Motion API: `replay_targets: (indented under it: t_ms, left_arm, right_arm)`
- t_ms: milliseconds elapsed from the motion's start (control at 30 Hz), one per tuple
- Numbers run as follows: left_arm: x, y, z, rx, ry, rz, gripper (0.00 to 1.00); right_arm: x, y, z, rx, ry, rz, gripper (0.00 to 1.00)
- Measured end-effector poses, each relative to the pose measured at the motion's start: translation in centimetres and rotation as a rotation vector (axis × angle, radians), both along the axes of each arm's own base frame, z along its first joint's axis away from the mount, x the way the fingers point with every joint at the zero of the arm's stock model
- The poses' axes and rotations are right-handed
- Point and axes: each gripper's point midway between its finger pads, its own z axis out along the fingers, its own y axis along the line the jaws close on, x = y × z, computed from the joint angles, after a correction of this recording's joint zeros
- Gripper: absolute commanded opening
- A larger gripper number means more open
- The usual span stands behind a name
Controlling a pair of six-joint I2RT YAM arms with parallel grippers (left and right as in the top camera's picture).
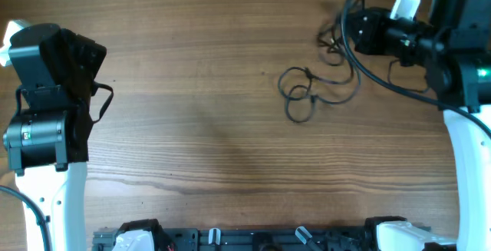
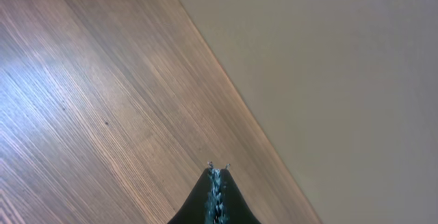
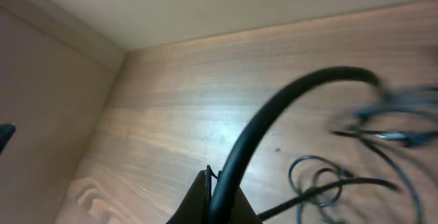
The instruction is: Untangle cables
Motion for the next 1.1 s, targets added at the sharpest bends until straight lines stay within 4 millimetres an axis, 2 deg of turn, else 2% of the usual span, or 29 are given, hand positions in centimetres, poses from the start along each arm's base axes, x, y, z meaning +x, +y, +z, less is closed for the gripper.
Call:
replay_targets:
  t_ms: [100,200,267,367,433,467,500,533,600,667,867,933,1000,1067,1100]
  left_arm:
    - [0.2,-1.0,-0.1,-0.005,0.005,-0.068,0.04]
    - [0.8,-2.9,-0.5,-0.013,0.018,-0.195,0.04]
    - [1.3,-4.4,-1.2,-0.025,0.039,-0.298,0.04]
    - [1.6,-5.5,-2.3,-0.038,0.076,-0.378,0.04]
    - [1.8,-6.3,-2.8,-0.039,0.09,-0.437,0.04]
    - [1.9,-7.1,-3.0,-0.021,0.094,-0.502,0.1]
    - [2.2,-8.3,-3.5,-0.036,0.1,-0.574,0.13]
    - [2.2,-9.0,-3.7,-0.032,0.103,-0.621,0.17]
    - [2.2,-12.1,-4.6,-0.02,0.116,-0.806,0.26]
    - [1.9,-15.5,-6.6,-0.027,0.163,-0.974,0.31]
    - [1.7,-21.0,-11.1,-0.046,0.264,-1.211,0.34]
    - [1.8,-22.5,-11.7,-0.037,0.264,-1.259,0.38]
    - [1.9,-24.0,-11.8,-0.025,0.243,-1.304,0.49]
    - [2.4,-24.7,-11.4,-0.02,0.21,-1.313,0.57]
    - [2.8,-24.9,-11.0,-0.023,0.188,-1.306,0.58]
  right_arm:
    - [-1.0,1.7,-0.6,0.018,0.039,0.065,0.04]
    - [-2.3,5.0,-0.5,0.027,0.04,0.167,0.04]
    - [-3.5,8.7,0.2,0.043,0.0,0.277,0.04]
    - [-4.1,11.1,1.8,0.096,-0.041,0.335,0.04]
    - [-3.9,11.6,3.5,0.145,-0.079,0.349,0.04]
    - [-4.0,11.7,5.7,0.193,-0.119,0.366,0.04]
    - [-4.0,11.7,6.0,0.204,-0.118,0.364,0.04]
    - [-4.3,11.6,7.3,0.224,-0.145,0.382,0.04]
    - [-4.7,11.6,7.9,0.241,-0.143,0.396,0.04]
    - [-5.1,11.7,7.4,0.247,-0.1,0.403,0.04]
    - [-5.4,11.7,6.0,0.245,-0.025,0.405,0.04]
    - [-5.3,11.8,5.3,0.243,0.003,0.404,0.04]
    - [-5.1,11.9,4.7,0.24,0.028,0.401,0.04]
    - [-4.9,11.9,4.3,0.239,0.043,0.4,0.04]
    - [-4.8,11.9,4.2,0.238,0.047,0.399,0.04]
